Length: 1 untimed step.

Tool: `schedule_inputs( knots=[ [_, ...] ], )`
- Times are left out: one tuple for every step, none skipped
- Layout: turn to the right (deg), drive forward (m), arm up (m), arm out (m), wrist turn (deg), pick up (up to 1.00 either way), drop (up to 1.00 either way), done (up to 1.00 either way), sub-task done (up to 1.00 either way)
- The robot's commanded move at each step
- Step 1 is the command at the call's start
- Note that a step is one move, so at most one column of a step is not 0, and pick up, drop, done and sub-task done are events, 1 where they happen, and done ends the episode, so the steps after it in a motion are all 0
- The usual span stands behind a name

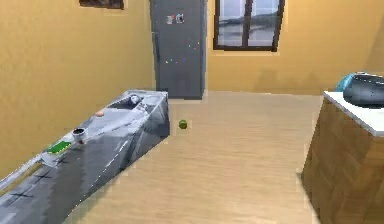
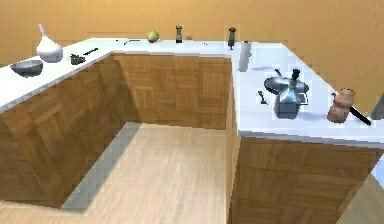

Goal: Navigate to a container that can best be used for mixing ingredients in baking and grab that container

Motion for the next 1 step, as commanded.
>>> schedule_inputs(
  knots=[
    [3.0, 0.00, 0.00, 0.00, 0.0, 0.00, 0.00, 0.00, 0.00]
  ],
)
